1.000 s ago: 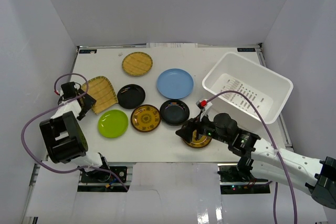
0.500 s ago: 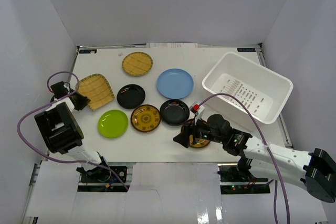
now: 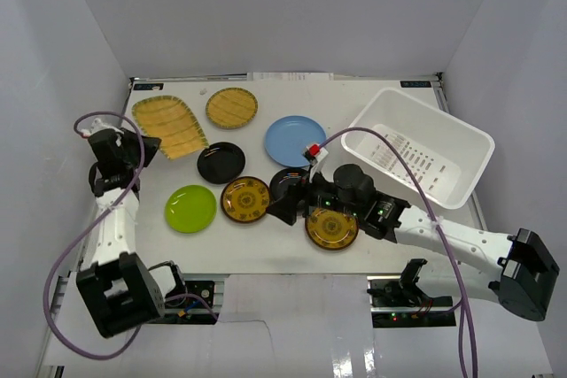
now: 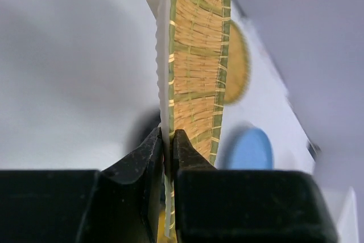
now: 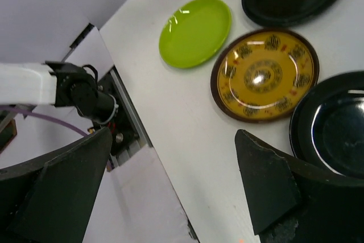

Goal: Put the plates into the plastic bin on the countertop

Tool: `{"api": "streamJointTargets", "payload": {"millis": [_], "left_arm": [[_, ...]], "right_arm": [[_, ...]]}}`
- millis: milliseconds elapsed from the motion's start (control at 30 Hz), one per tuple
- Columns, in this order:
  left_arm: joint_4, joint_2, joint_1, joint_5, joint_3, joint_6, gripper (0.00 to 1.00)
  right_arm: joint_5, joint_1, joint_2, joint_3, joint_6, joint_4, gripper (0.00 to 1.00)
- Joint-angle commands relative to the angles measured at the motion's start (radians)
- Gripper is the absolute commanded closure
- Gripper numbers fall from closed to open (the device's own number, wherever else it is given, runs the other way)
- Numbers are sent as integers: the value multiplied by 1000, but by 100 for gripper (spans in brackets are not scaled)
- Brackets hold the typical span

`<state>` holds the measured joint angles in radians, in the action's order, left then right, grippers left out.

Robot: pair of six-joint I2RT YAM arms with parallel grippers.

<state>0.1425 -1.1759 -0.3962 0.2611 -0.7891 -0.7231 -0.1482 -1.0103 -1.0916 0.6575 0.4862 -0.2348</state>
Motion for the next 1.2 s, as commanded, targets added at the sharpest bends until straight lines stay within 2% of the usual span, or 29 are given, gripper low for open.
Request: {"api": "streamJointTargets", "payload": {"millis": [0, 33, 133, 200, 233, 333, 600, 667, 700, 767, 800, 833, 900, 933, 1000, 1033, 1167], "left_arm": [[-55, 168, 101, 137, 31, -30, 100], [-54, 232, 111, 164, 60, -32, 100], [-58, 292, 148, 315, 105, -42, 100], [-86, 334, 166, 403, 163, -55, 100], [-133, 352, 171, 491, 188, -77, 100], [-252, 423, 198, 594, 264, -137, 100], [-599, 421, 307, 776, 373, -323, 100], [-636, 415, 324, 796, 383, -349, 100], [-658, 403, 338, 800, 389, -351, 100], [-655, 388, 349, 814, 386, -339, 100], [-647, 378, 352, 816, 383, -332, 100], [-646, 375, 355, 816, 381, -328, 93], [-652, 363, 365, 829, 375, -323, 65], [-652, 346, 369, 839, 364, -320, 38], [-631, 335, 381, 854, 349, -299, 21], [-611, 334, 398, 856, 328, -277, 3], [-468, 337, 526, 831, 289, -129, 2]], "right_arm": [[36, 2, -36, 122, 29, -28, 6], [42, 7, -43, 145, 29, -20, 6], [39, 58, -83, 223, 41, -3, 9], [-32, 127, -117, 269, 72, -3, 9], [-45, 150, -128, 281, 83, -1, 10], [-60, 219, -165, 315, 92, 29, 10], [-94, 263, -287, 340, 113, 49, 9], [-97, 263, -294, 323, 133, 14, 5], [-102, 263, -289, 308, 147, -18, 12], [-81, 263, -269, 269, 179, -75, 38], [-65, 263, -260, 263, 181, -74, 65], [-51, 263, -252, 258, 181, -72, 77], [1, 266, -217, 252, 180, -66, 92], [15, 269, -203, 249, 178, -60, 92], [53, 298, -159, 248, 170, -35, 92], [59, 341, -143, 248, 169, -28, 92], [97, 513, -13, 269, 169, 43, 92]]}}
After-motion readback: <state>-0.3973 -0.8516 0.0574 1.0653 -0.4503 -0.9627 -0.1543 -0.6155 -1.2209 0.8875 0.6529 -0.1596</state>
